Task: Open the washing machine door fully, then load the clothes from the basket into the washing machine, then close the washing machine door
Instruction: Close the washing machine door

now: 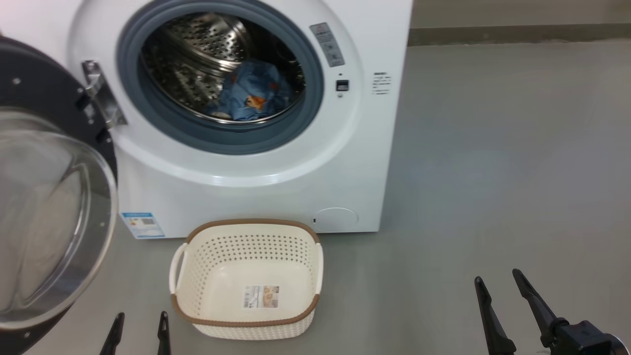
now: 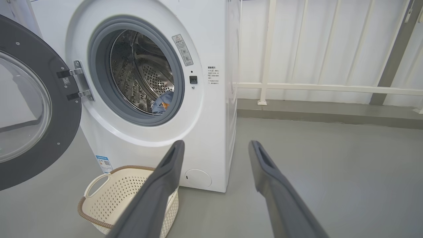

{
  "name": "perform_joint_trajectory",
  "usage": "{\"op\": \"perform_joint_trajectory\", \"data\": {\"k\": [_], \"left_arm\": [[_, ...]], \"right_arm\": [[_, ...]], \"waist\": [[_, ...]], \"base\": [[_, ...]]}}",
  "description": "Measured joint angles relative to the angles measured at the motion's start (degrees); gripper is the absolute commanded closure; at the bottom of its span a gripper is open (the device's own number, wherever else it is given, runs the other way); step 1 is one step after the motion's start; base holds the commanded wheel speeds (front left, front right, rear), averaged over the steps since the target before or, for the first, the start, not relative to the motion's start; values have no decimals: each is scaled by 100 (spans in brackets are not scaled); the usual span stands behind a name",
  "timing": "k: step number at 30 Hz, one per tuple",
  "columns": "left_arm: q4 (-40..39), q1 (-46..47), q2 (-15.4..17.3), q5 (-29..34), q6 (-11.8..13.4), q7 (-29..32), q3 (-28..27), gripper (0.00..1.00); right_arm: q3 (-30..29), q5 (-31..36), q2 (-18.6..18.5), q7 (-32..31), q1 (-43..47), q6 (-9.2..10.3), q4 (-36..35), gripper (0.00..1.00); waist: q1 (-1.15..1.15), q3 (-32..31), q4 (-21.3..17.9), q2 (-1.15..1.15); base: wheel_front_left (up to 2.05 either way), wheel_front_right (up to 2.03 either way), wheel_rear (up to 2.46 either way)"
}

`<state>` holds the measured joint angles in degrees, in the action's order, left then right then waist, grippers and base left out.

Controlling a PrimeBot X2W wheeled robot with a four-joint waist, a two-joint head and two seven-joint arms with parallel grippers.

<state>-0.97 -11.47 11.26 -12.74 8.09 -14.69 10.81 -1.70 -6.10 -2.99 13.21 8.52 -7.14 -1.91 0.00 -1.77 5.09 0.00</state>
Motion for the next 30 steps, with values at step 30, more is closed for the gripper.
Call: {"op": "perform_joint_trajectory", "data": {"k": [30], "left_arm": [[-201, -21, 60, -118, 134, 48, -98, 0]], "right_arm": [[392, -12, -97, -9, -157, 0, 179, 0]], "waist": [[0, 51, 2416, 0]], "base": [[0, 0, 0]]}}
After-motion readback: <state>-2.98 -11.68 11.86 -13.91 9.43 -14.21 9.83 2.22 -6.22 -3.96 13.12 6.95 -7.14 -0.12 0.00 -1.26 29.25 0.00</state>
